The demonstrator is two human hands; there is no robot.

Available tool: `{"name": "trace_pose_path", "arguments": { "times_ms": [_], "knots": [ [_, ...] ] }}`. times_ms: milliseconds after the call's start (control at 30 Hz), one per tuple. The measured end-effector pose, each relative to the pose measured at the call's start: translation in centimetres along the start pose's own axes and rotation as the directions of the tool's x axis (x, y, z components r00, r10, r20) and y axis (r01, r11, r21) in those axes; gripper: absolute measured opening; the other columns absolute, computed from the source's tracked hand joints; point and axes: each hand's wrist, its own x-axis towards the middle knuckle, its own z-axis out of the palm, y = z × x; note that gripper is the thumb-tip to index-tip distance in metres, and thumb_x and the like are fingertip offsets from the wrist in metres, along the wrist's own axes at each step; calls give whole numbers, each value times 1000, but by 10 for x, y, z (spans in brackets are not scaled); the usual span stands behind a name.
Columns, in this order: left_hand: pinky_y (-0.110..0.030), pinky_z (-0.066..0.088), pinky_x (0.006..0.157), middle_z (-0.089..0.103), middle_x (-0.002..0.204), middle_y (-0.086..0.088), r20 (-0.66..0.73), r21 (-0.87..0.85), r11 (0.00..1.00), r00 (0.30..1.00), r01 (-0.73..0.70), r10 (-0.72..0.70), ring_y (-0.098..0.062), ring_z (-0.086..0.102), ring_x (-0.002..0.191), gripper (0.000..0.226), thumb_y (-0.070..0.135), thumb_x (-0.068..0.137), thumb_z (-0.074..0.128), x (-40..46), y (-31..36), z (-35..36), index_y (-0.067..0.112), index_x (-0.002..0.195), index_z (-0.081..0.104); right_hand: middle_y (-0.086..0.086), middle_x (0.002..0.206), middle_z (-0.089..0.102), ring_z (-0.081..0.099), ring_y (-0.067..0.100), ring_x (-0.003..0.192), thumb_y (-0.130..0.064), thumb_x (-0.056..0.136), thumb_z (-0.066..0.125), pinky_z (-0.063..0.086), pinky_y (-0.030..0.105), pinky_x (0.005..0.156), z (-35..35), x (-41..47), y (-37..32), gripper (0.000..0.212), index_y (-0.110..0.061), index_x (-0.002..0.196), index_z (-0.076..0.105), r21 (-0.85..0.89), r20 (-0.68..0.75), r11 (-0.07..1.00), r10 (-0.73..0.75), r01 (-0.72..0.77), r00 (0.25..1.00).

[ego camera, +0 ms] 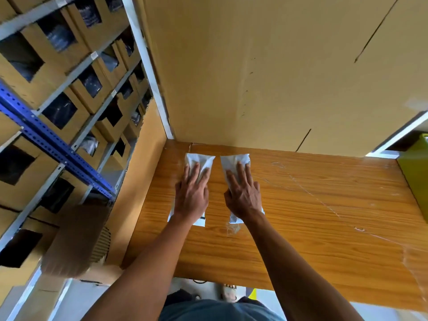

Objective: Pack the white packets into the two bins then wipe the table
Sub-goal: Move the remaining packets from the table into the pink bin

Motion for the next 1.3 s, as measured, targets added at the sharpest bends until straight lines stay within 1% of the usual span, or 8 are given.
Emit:
{"name": "trace_pose_path", "arguments": {
  "times_ms": [233,500,633,733,900,1100,1167,1300],
  "knots": [
    [-57,32,122,7,177,4,74,-54,981,979,-187,191,-24,-7,164,64,31,108,45,-36,34,1,37,168,22,9,177,1,5,34,163,-31,95,51,45,54,105,-11,-77,13,76,-27,166,23,11,-30,979,202,-201,979],
    [-56,38,119,11,177,4,178,-142,920,905,-365,387,-23,0,164,64,33,107,46,-94,72,14,35,167,25,8,176,9,9,32,162,-33,91,57,43,55,107,-12,-193,13,81,-27,165,27,84,-82,877,479,-473,874],
    [-59,37,119,13,177,3,240,-189,870,837,-456,491,-24,3,163,62,38,105,35,-125,102,24,35,167,27,11,174,20,22,36,159,-32,86,61,48,56,100,-11,-250,20,82,-25,163,33,107,-120,810,586,-576,802],
    [-61,40,117,23,175,0,228,-251,822,794,-511,563,-26,11,163,65,41,100,27,-145,130,33,33,164,36,12,172,25,25,37,158,-31,87,64,49,59,100,-12,-289,31,80,-24,161,36,137,-148,760,650,-635,746],
    [-57,41,117,21,175,-1,223,-298,717,684,-631,695,-26,9,163,60,32,104,41,-178,189,43,32,164,36,13,171,29,27,37,157,-30,87,61,50,57,96,-16,-345,60,76,-21,159,40,176,-189,670,742,-721,643],
    [-55,44,115,22,175,1,253,-302,633,580,-713,774,-24,11,163,60,34,104,36,-217,262,64,32,164,34,10,175,17,16,33,161,-31,93,57,45,51,98,-28,-416,106,78,-26,166,29,207,-195,556,830,-805,523],
    [-55,43,117,21,175,0,259,-301,598,540,-743,801,-24,10,163,60,36,105,33,-231,287,73,31,165,33,10,175,15,16,33,161,-31,94,59,45,49,97,-32,-439,123,80,-27,166,27,210,-201,527,848,-824,491],
    [-52,38,121,13,177,3,287,-315,530,453,-788,844,-22,1,164,60,32,109,43,-263,350,90,33,167,26,10,175,17,22,34,159,-31,92,57,48,51,95,-37,-488,163,80,-27,166,27,226,-199,450,889,-864,412]
  ]
}}
